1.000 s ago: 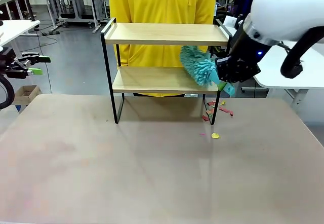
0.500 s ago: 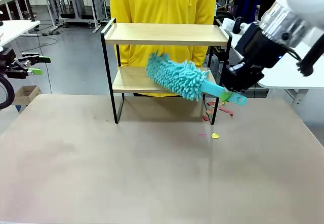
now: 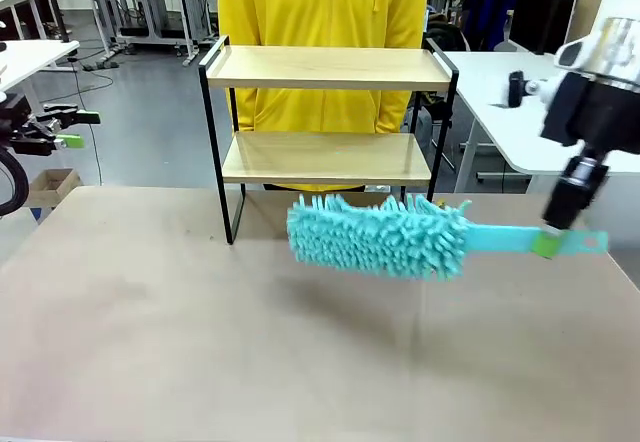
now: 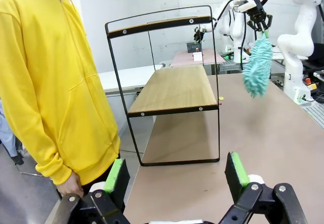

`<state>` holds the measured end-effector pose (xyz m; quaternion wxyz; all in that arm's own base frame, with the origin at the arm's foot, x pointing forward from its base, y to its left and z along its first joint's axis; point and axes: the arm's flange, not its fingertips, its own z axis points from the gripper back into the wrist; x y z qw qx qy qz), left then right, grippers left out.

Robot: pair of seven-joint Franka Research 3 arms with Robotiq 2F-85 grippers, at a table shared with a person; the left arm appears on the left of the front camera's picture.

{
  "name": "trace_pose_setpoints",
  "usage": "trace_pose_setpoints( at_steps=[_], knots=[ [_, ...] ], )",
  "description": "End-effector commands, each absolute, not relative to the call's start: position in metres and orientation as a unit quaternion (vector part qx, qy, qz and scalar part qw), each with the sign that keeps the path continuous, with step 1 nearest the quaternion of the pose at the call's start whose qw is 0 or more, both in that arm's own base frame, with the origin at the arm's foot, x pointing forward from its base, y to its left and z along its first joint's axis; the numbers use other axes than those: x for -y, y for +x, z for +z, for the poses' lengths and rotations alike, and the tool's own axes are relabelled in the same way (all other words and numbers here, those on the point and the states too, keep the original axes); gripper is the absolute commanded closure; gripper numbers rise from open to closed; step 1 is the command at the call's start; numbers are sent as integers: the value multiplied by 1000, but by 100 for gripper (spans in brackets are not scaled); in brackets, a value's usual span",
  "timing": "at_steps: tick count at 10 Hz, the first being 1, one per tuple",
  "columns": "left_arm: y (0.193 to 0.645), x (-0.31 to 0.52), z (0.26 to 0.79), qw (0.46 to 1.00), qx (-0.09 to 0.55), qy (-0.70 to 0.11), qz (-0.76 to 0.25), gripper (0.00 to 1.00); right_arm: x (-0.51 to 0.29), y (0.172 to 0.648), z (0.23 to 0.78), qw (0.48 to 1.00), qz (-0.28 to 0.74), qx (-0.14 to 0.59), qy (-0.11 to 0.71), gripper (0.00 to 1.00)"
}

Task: Clean the shelf.
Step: Clean the specific section of the Shelf indicated by the human with the Duster, then hand the Duster back to the human.

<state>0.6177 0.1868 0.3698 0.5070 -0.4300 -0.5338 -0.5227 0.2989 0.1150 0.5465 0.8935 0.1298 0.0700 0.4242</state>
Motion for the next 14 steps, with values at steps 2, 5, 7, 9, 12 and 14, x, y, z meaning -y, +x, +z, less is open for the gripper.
trace_pose_setpoints(
  at_steps=[2, 5, 7, 9, 12, 14],
  knots=[
    [617, -186, 372, 506, 533, -430, -524, 0, -66, 301, 541, 843, 517, -128, 75, 87],
    [617, -186, 372, 506, 533, -430, -524, 0, -57, 309, 533, 819, 545, -165, 64, 87],
    [617, -186, 372, 506, 533, -430, -524, 0, -59, 296, 532, 838, 519, -152, 69, 87],
    [617, -186, 372, 506, 533, -430, -524, 0, -59, 296, 532, 838, 519, -152, 69, 87],
    [617, -186, 372, 506, 533, -430, -524, 0, -59, 296, 532, 838, 519, -152, 69, 87],
    [617, -186, 372, 506, 533, -430, -524, 0, -59, 296, 532, 838, 519, -152, 69, 87]
  ],
)
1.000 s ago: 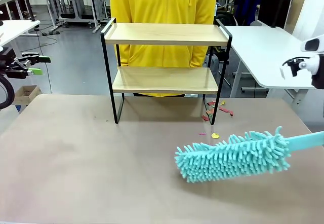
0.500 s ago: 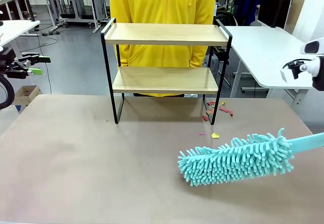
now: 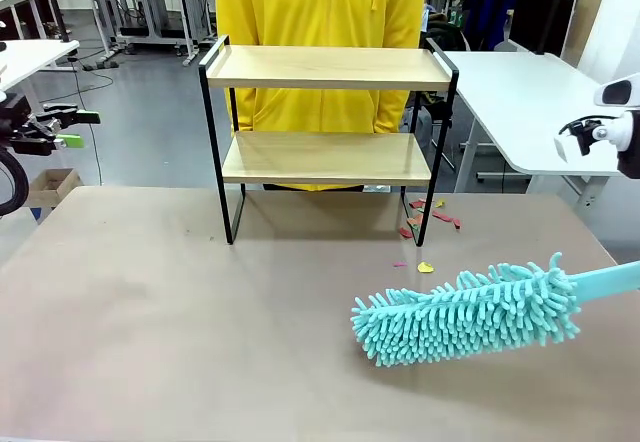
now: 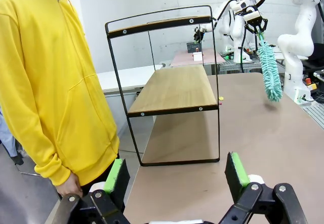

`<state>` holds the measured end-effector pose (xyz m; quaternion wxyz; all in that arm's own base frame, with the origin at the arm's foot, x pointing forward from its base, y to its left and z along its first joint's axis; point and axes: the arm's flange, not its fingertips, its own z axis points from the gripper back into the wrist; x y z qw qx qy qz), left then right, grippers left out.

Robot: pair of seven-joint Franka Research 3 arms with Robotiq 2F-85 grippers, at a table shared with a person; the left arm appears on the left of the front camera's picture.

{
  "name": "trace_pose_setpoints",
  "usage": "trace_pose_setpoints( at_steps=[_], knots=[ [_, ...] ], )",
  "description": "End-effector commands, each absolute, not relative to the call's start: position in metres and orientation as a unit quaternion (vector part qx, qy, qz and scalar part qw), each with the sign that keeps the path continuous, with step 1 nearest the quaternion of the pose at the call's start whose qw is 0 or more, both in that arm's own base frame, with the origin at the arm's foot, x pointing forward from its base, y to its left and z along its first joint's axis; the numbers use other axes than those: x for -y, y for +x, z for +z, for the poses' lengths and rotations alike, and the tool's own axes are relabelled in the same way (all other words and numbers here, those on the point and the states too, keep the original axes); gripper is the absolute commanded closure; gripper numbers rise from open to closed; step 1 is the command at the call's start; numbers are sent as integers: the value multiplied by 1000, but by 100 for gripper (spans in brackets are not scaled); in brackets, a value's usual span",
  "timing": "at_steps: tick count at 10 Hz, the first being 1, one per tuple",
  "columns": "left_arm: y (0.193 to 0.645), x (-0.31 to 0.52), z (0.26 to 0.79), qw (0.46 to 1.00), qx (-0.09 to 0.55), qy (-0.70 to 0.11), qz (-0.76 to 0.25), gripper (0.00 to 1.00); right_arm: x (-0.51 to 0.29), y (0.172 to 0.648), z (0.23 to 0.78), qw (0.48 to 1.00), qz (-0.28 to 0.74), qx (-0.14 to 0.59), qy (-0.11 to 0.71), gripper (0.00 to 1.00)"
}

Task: Clean the shelf.
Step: Hand the Duster back to the human.

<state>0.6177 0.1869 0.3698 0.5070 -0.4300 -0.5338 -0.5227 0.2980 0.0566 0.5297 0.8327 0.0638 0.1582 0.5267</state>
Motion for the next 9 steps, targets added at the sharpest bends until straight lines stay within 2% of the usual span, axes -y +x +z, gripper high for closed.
trace_pose_setpoints(
  at_steps=[1, 5, 7, 9],
  knots=[
    [617, -186, 372, 506, 533, -430, -524, 0, -59, 296, 532, 838, 519, -152, 69, 87],
    [618, -187, 370, 507, 534, -430, -523, 0, -57, 298, 530, 833, 527, -158, 64, 87],
    [561, -141, 407, 505, 518, -413, -553, 0, -76, 342, 561, 802, 582, -89, 102, 87],
    [487, -111, 420, 524, 531, -389, -541, 0, -90, 375, 561, 790, 600, -39, 120, 87]
  ],
)
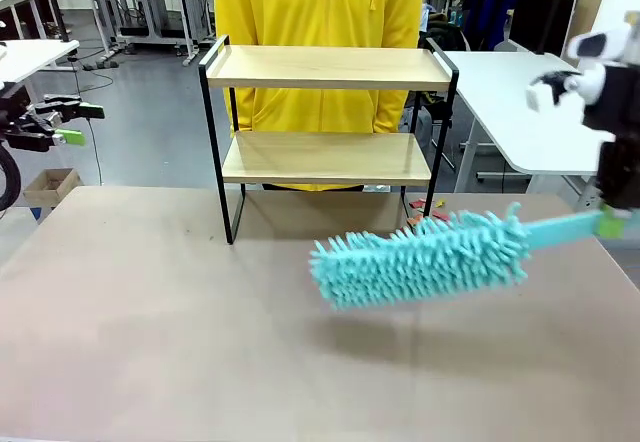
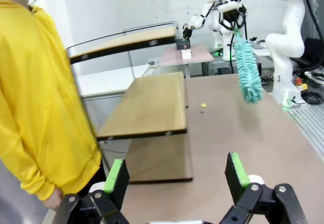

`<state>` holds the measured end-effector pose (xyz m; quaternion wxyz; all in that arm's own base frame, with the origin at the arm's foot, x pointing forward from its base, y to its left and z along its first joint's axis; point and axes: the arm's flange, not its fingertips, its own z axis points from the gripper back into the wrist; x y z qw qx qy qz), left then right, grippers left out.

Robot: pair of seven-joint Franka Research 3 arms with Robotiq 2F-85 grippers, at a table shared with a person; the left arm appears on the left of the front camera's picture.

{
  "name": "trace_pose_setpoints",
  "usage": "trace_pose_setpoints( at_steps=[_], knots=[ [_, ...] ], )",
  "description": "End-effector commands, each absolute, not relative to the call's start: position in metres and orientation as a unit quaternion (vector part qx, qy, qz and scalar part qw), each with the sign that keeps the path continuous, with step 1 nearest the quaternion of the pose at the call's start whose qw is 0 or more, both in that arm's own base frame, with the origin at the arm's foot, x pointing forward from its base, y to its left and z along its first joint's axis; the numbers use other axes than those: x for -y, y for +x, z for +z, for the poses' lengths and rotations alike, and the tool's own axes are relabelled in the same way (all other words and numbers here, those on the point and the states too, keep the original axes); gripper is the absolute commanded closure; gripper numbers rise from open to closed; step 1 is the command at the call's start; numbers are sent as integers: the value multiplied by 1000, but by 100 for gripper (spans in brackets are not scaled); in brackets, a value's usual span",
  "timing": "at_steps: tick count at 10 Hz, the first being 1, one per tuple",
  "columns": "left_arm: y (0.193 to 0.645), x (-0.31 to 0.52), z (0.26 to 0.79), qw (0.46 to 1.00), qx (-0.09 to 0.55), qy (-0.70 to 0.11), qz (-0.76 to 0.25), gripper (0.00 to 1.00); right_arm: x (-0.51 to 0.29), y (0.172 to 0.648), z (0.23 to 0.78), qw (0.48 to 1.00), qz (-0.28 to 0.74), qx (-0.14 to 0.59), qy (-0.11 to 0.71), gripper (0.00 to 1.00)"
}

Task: Clean the shelf.
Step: Hand the Duster back to the human.

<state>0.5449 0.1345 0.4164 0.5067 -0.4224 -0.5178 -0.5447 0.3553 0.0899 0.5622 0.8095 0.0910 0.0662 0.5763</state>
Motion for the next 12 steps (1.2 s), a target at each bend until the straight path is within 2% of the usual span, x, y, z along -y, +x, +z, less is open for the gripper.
trace_pose_setpoints(
  at_steps=[1, 3, 5, 6, 7, 8, 9, 12],
  knots=[
    [451, -95, 416, 534, 530, -400, -523, 0, -99, 386, 562, 782, 611, -4, 120, 87],
    [394, -67, 415, 545, 537, -430, -479, 0, -107, 403, 562, 712, 683, 91, 136, 87],
    [365, -49, 415, 562, 534, -460, -432, 0, -93, 420, 555, 677, 704, 128, 174, 87],
    [353, -37, 420, 545, 535, -474, -439, 0, -90, 427, 549, 666, 710, 135, 183, 87],
    [353, -31, 420, 543, 522, -478, -452, 0, -88, 431, 547, 666, 711, 144, 176, 87],
    [363, -23, 415, 583, 500, -472, -432, 0, -87, 431, 548, 683, 703, 132, 144, 87],
    [353, -39, 410, 547, 525, -472, -450, 0, -93, 425, 553, 677, 706, 132, 159, 87],
    [353, -39, 410, 547, 525, -472, -450, 0, -93, 425, 553, 677, 706, 132, 159, 87]
  ],
)
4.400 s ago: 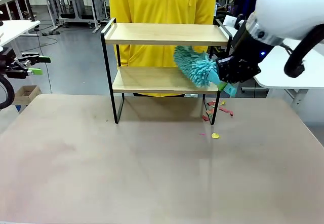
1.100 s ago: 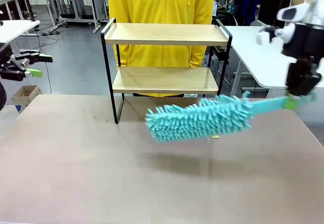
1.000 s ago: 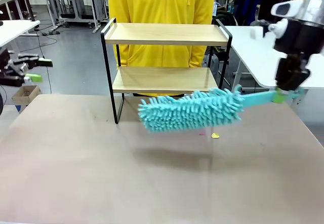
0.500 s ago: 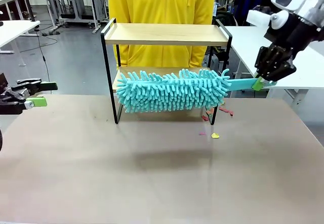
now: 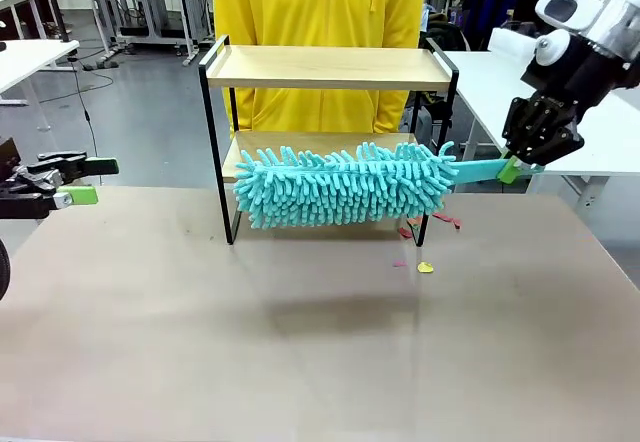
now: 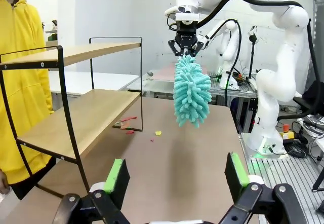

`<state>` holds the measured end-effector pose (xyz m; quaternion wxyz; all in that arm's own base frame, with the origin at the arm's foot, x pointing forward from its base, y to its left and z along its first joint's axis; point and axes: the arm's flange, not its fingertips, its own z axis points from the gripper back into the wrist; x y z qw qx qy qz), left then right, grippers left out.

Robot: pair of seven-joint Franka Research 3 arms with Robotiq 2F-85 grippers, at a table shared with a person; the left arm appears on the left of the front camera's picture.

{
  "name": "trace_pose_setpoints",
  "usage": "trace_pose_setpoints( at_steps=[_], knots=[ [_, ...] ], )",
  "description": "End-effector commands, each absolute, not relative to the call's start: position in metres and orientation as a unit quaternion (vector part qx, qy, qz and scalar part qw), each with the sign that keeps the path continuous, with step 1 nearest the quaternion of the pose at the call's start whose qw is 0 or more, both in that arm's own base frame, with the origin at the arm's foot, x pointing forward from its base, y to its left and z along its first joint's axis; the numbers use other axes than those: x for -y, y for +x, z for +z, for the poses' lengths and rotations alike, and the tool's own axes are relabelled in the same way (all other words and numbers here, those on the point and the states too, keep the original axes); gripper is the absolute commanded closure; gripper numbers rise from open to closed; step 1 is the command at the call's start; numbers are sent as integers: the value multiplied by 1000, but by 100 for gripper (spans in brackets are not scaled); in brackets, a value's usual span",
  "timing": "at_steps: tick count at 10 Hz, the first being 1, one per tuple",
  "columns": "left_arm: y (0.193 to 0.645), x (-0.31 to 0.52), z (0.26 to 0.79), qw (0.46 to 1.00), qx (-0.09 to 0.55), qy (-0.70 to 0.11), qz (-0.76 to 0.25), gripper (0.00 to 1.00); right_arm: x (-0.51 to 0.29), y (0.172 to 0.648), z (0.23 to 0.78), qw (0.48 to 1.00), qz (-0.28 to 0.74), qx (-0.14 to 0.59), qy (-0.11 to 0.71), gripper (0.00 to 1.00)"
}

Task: Clean the shelf.
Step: Hand the Duster back to the human.

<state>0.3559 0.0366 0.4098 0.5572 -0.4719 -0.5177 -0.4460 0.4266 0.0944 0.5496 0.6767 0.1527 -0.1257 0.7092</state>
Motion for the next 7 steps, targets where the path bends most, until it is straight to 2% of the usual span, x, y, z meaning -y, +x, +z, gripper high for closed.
trace_pose_setpoints(
  at_steps=[1, 7],
  knots=[
    [356, -36, 410, 557, 517, -472, -446, 0, -93, 425, 553, 677, 706, 132, 159, 87],
    [343, 108, 413, 496, 513, -520, -469, 0, -93, 425, 553, 677, 706, 132, 159, 87]
  ],
)
